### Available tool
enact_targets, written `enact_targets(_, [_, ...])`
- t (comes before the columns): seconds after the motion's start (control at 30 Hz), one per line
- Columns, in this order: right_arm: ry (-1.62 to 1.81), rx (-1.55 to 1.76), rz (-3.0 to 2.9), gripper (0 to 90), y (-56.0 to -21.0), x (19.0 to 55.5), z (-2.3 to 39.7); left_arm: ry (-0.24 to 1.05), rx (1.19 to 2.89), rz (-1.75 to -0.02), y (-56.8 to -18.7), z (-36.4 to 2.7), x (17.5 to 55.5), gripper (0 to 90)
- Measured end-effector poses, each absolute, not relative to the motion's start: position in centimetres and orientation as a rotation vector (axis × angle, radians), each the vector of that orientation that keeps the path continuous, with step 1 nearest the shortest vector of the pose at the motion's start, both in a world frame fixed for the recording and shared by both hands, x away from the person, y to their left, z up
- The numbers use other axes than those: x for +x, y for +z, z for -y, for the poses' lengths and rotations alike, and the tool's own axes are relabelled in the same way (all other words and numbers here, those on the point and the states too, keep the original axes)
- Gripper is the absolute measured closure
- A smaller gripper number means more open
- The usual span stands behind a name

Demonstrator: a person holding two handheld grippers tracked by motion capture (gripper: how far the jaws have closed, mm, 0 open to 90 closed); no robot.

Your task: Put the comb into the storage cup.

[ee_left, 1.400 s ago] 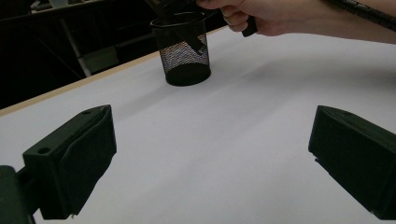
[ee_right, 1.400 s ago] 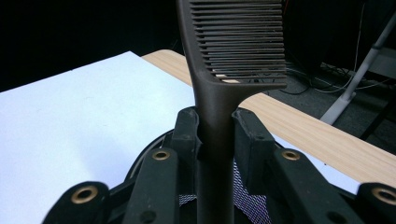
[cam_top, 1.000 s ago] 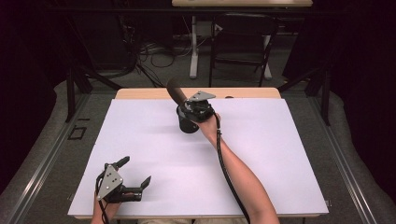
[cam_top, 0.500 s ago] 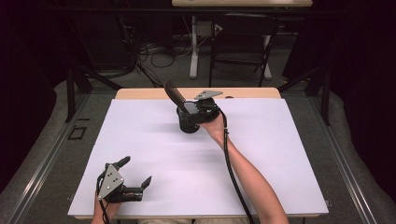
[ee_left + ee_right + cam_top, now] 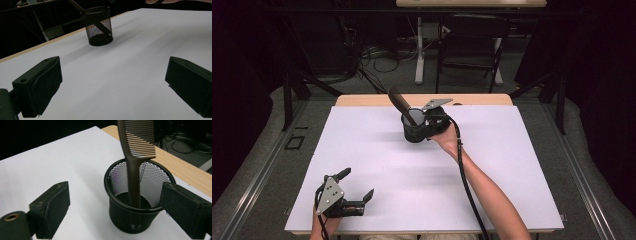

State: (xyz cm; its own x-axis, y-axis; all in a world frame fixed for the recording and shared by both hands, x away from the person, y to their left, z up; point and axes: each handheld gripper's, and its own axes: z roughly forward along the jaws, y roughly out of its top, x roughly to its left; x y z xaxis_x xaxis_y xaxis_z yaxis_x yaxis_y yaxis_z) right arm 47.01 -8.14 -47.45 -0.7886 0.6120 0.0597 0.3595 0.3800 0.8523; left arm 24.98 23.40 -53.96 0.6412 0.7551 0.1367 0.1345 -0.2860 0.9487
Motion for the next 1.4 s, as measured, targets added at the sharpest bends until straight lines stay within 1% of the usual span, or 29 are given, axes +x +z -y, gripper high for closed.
enact_targets(0.33, [1.312,0.83,-2.445,0.3,-47.1,45.4,9.2,0.716,1.788,-0.718,-54.0,-23.3,25.0,0.9])
enact_targets(0.93, [1.241,0.795,-2.524,0.0,-47.0,42.5,11.6,0.715,1.788,-0.717,-54.0,-23.2,25.0,0.9])
enact_targets(1.4, [1.204,0.79,-2.549,0.0,-47.9,40.1,13.7,0.715,1.786,-0.717,-54.0,-23.2,25.0,0.9])
